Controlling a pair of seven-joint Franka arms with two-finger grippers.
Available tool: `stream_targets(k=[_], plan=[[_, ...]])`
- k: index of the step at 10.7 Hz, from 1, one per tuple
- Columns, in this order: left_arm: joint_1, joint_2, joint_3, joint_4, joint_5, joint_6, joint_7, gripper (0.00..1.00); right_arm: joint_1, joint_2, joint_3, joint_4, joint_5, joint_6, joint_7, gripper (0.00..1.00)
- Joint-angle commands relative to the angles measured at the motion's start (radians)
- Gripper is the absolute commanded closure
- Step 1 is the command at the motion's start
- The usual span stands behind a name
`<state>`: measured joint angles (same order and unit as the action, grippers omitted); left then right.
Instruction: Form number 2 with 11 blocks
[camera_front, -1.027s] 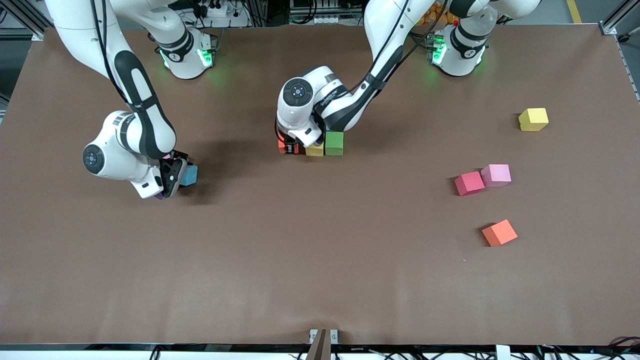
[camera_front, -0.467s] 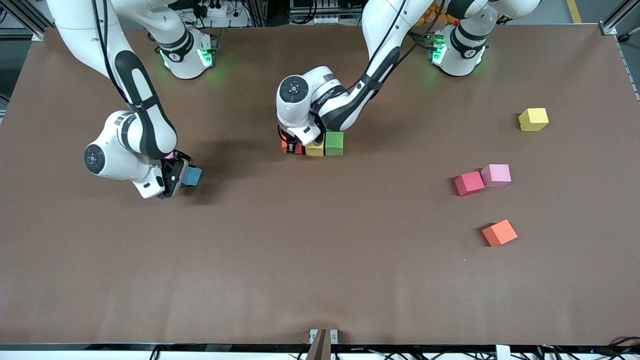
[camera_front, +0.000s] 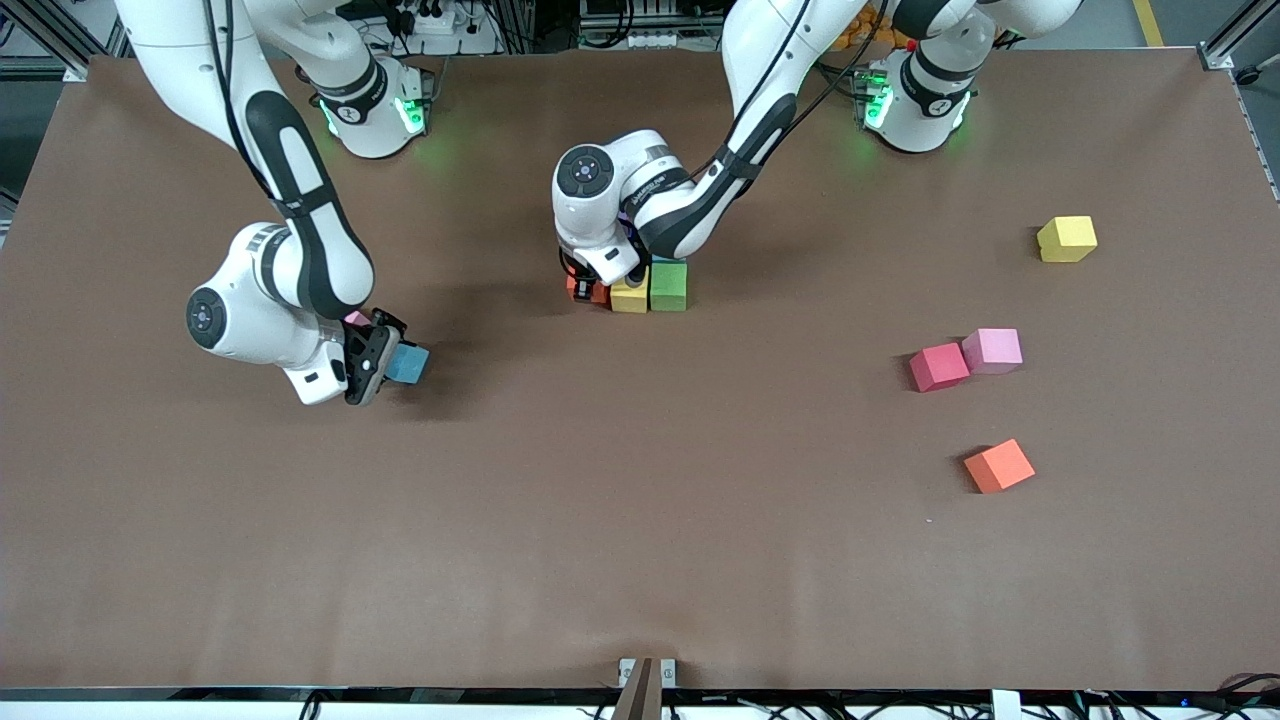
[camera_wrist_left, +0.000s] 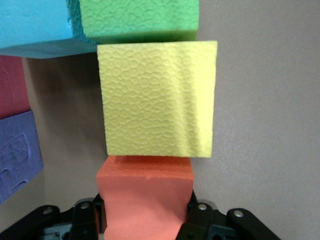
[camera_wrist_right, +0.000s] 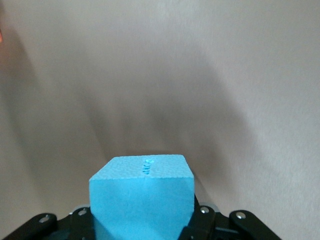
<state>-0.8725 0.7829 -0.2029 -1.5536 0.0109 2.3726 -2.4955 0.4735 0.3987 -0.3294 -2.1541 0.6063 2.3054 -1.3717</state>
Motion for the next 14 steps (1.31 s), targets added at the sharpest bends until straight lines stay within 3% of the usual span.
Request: stream_targets(k=[1,10,13,14], plan=[[0.032,-0.014,-0.03,-0.026,0.027,0.014,-0.008,0.54,0.046,-0.012,0.001,0.019,0.021,0.006,0.083,0.82],[0.079,-0.025,-0.055,-0.057,0.044,0.014,-0.014,0.54,0.252,-0.032,-0.025,0.054,0.018,0.067,0.768,0.82],[0.121,-0.04,-0.095,-0.089,0.083,0.014,-0.017,0.53,0.466,-0.024,-0.222,0.051,0.016,0.08,0.948,0.83],[0.122,-0.04,-0.095,-0.091,0.083,0.014,-0.017,0.53,0.514,-0.02,-0.262,0.051,0.016,0.08,1.006,0.83]])
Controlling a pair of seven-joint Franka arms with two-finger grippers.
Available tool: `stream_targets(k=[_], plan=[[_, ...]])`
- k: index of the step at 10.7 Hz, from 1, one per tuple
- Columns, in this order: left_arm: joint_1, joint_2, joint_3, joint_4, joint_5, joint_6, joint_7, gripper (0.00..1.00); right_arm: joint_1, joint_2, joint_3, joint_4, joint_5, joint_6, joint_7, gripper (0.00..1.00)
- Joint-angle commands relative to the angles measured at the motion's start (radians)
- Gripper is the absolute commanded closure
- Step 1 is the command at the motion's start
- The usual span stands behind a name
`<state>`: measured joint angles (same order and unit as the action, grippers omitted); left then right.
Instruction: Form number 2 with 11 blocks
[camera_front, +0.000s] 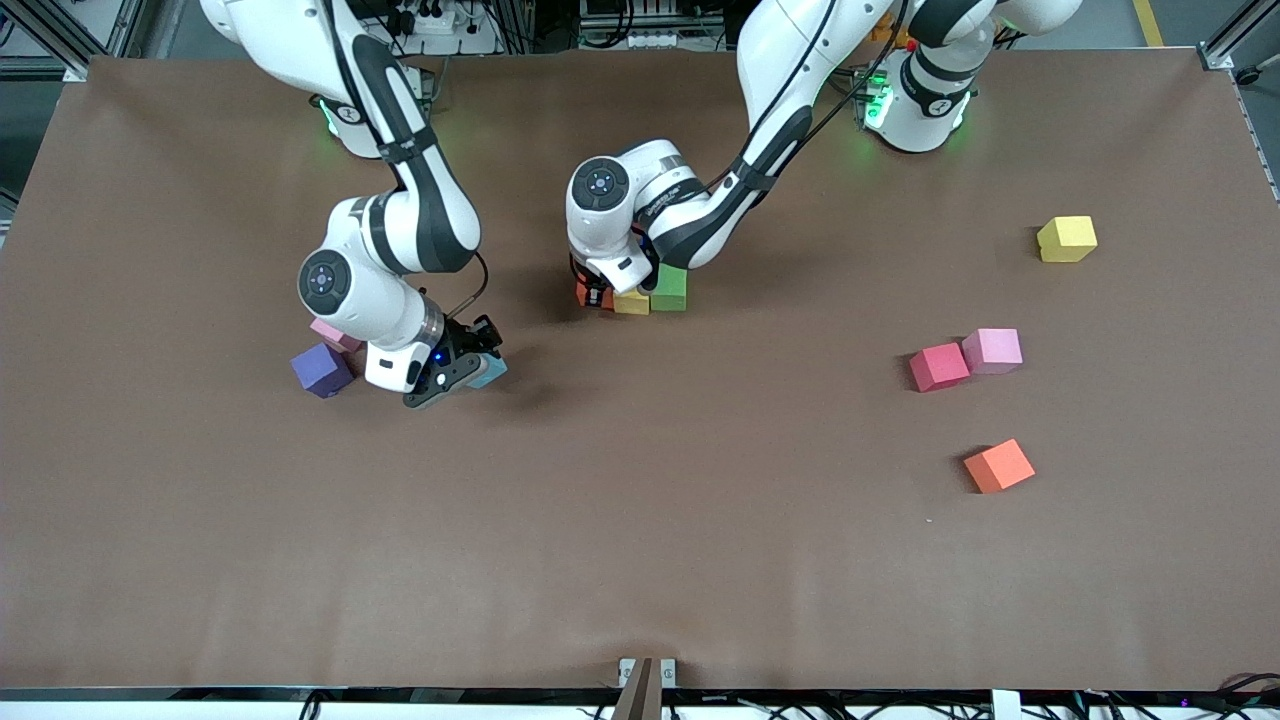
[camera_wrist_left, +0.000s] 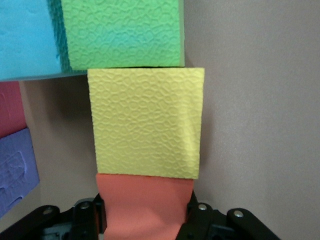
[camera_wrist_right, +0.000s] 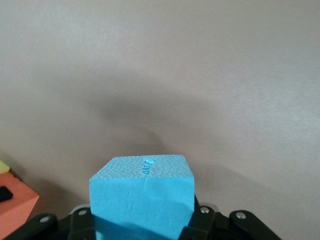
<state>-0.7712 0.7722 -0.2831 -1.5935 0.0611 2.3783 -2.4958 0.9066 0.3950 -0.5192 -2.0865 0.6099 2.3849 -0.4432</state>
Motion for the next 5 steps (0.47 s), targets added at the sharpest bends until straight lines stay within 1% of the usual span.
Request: stream_targets(k=[1,2,3,4,5], plan=[[0.021,-0.03,-0.015,-0.051,0.032,0.01,-0.017,0.53,0.089,-0.015,-0.079,-0.017,0.013,0.0,0.131,0.83],[0.021,-0.03,-0.015,-0.051,0.032,0.009,-0.017,0.52,0.089,-0.016,-0.079,-0.02,0.013,0.0,0.153,0.83],[0.02,-0.028,-0.015,-0.051,0.032,0.009,-0.017,0.49,0.086,-0.015,-0.079,-0.021,0.013,0.0,0.15,0.83],[0.02,-0.028,-0.015,-0.051,0.032,0.009,-0.018,0.35,0.084,-0.015,-0.079,-0.021,0.013,0.0,0.149,0.83],[0.02,-0.028,-0.015,-0.052,0.034,0.004,-0.018,0.05,0.084,-0.015,-0.079,-0.023,0.013,0.0,0.149,0.83]])
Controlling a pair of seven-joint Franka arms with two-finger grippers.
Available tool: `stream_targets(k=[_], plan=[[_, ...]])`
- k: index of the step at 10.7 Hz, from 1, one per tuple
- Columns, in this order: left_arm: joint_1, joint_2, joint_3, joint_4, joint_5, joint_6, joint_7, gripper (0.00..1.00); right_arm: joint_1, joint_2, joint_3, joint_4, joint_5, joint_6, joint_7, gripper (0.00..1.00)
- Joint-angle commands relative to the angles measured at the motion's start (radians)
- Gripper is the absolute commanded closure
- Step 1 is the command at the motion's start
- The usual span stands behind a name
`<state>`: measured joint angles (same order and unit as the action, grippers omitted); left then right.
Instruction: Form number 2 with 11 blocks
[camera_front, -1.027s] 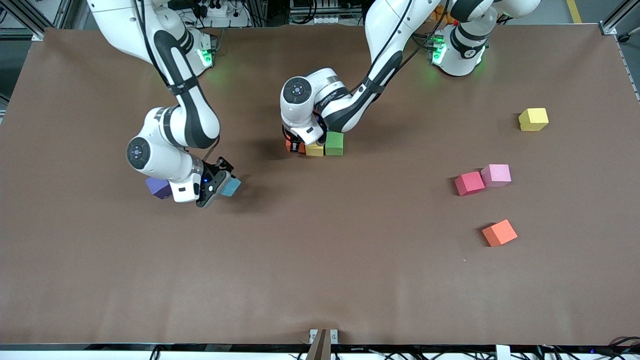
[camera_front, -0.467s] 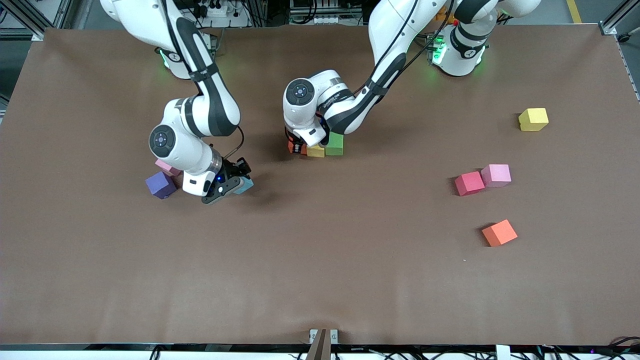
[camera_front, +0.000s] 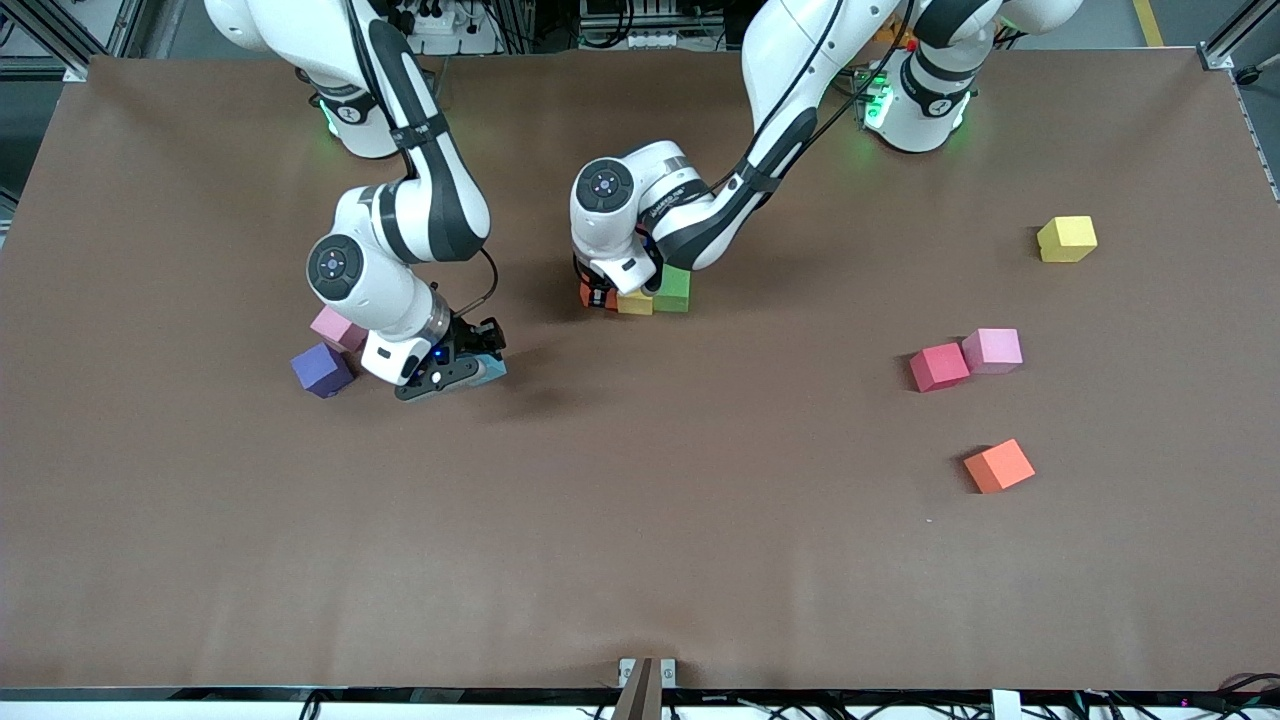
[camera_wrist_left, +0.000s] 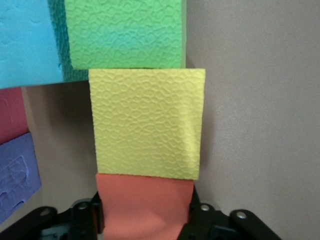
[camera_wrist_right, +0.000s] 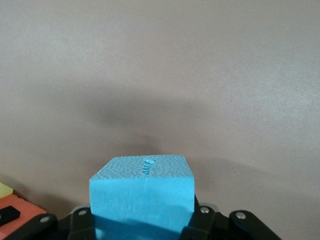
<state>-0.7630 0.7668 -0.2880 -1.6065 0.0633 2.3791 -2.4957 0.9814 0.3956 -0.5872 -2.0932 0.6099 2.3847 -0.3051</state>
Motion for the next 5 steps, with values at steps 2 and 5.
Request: stream_targets(k=[2,5], plan=[[0.011,-0.023,-0.011,-0.043,0.062,0.0,-0.018,0.0,0.01,-0.015,-0.011,-0.016,0.013,0.001,0.014,0.83],[0.013,-0.047,-0.019,-0.04,0.064,-0.006,-0.015,0.0,0.011,-0.015,-0.011,-0.016,0.014,0.002,0.018,0.82]])
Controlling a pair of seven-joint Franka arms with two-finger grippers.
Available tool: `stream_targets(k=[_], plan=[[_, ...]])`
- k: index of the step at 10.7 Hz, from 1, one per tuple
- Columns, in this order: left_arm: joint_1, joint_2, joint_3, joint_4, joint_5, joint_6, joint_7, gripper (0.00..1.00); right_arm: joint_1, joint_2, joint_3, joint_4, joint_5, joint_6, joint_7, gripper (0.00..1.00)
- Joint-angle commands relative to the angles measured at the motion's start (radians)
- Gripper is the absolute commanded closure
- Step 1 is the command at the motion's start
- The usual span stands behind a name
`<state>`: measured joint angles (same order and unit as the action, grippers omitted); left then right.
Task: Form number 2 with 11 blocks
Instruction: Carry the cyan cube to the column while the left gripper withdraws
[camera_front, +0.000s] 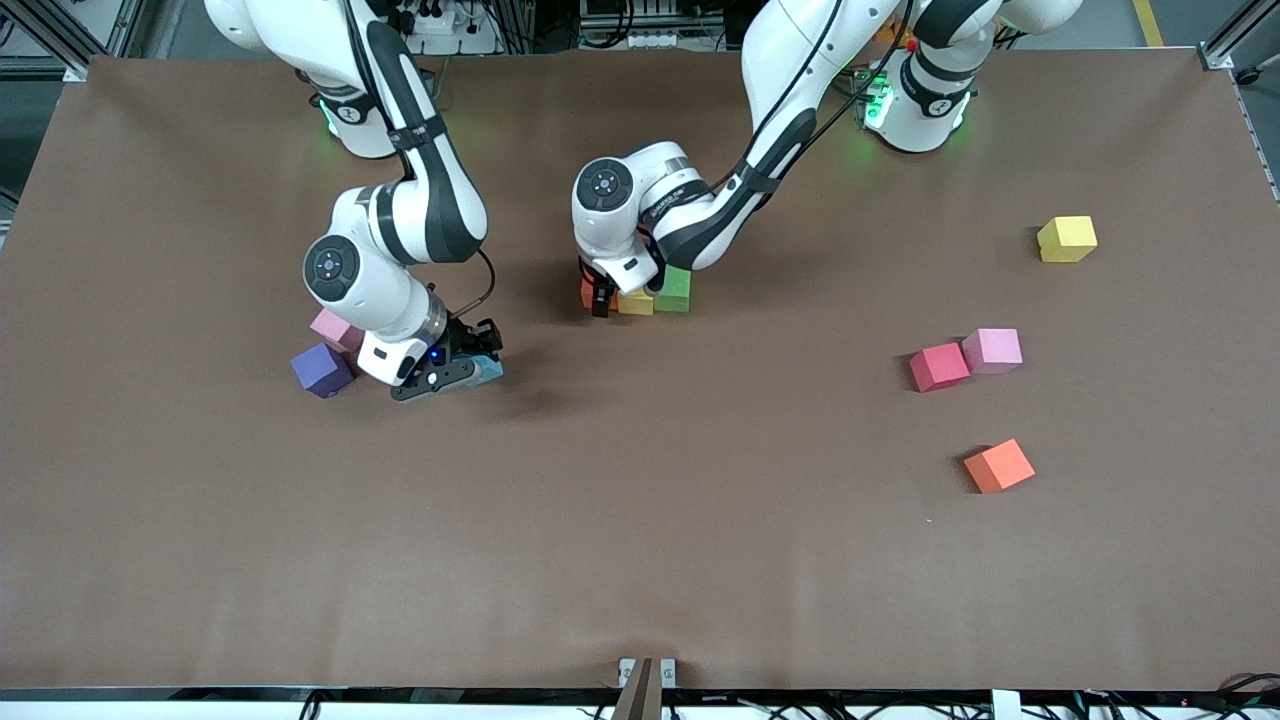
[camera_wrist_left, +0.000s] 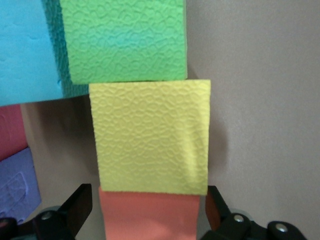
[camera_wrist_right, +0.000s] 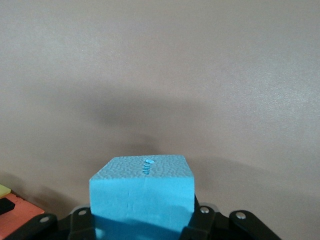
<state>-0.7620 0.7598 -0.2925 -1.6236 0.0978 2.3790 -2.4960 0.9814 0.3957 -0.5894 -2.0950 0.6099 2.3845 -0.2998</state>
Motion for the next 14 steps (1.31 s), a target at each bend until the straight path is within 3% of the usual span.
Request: stream_targets(k=[1,5,7,11,13,14], plan=[[0.012,-0.056,-0.017,-0.022,0.031,-0.014,-0.012,0.0,0.014,-0.015,-0.007,-0.014,0.016,0.004,0.014,0.82],[0.065,-0.157,-0.039,-0.024,0.036,-0.14,0.077,0.0,0.062,-0.014,-0.007,-0.016,0.016,0.035,0.115,0.82],[0.13,-0.229,-0.039,-0.024,0.036,-0.226,0.213,0.0,0.091,-0.011,-0.007,-0.016,0.016,0.067,0.172,0.83],[0.268,-0.318,-0.05,-0.027,0.036,-0.31,0.654,0.0,0.189,0.014,-0.007,-0.013,0.016,0.148,0.361,0.84],[0.363,-0.349,-0.051,-0.033,0.036,-0.478,1.04,0.0,0.241,0.055,-0.007,0.003,0.014,0.177,0.459,0.87],[0.419,-0.37,-0.051,-0.044,0.036,-0.498,1.174,0.0,0.272,0.075,-0.007,0.009,0.014,0.211,0.508,0.87]])
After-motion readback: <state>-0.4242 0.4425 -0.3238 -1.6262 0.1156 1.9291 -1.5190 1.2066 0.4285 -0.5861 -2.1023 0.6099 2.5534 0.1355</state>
